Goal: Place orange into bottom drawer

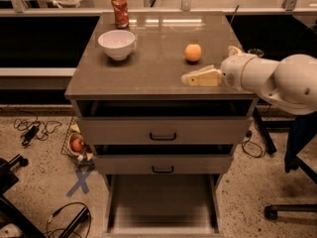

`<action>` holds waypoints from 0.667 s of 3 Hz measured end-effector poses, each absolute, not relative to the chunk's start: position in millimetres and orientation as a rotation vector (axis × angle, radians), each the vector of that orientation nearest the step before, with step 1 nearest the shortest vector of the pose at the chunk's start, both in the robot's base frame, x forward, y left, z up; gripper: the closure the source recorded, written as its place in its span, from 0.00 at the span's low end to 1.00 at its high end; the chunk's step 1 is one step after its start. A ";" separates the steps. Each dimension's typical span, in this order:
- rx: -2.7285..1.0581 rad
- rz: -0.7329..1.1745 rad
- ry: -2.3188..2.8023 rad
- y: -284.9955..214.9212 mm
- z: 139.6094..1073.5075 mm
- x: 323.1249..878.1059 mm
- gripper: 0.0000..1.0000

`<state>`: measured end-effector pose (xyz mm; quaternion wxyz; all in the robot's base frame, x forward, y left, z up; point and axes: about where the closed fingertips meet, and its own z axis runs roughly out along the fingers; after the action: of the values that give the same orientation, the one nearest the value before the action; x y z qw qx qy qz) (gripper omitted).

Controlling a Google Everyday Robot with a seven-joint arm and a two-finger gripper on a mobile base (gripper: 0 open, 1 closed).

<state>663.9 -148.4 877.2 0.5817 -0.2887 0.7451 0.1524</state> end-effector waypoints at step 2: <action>-0.613 0.396 1.640 -142.6 879.5 783.7 0.00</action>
Offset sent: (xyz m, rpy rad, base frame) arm 0.1707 -0.0078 0.0083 0.1051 -0.1130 -0.0263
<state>783.7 -142.6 879.5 0.6234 -0.2672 0.7143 0.1726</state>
